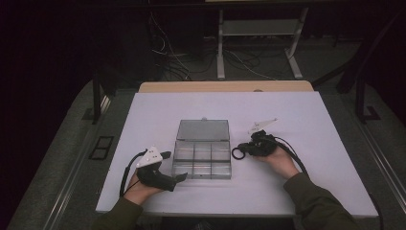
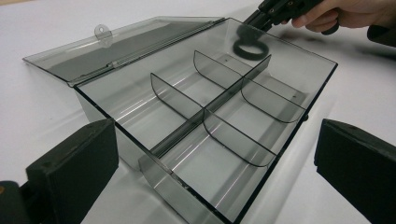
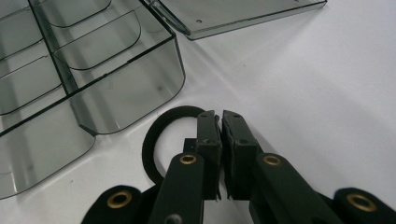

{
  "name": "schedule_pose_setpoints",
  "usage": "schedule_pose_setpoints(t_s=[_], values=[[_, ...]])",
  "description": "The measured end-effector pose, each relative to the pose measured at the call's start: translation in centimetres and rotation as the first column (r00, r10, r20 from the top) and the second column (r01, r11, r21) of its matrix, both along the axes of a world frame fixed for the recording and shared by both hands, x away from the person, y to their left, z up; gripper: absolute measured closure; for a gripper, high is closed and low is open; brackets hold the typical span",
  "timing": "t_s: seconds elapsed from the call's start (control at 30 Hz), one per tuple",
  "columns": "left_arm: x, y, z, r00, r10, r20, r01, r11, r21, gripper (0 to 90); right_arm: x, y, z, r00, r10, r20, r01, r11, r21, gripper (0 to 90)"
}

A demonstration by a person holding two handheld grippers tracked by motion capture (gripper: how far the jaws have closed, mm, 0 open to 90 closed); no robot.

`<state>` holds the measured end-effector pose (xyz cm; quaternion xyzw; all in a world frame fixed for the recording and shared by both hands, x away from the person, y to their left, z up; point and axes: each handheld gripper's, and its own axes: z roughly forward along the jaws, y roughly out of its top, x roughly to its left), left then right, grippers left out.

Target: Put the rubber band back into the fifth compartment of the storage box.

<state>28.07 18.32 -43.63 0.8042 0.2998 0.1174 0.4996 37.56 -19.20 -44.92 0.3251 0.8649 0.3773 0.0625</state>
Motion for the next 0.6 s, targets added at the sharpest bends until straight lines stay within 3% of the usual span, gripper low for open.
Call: schedule_pose_setpoints(t_s=[0.6], values=[[0.0, 0.0, 0.1, 1.0, -0.002, -0.003, 0.002, 1.0, 0.002, 0.0, -0.3, -1.2, 1.9, 1.0, 0.001, 0.01, -0.002, 0.999, 0.054, 85.0]])
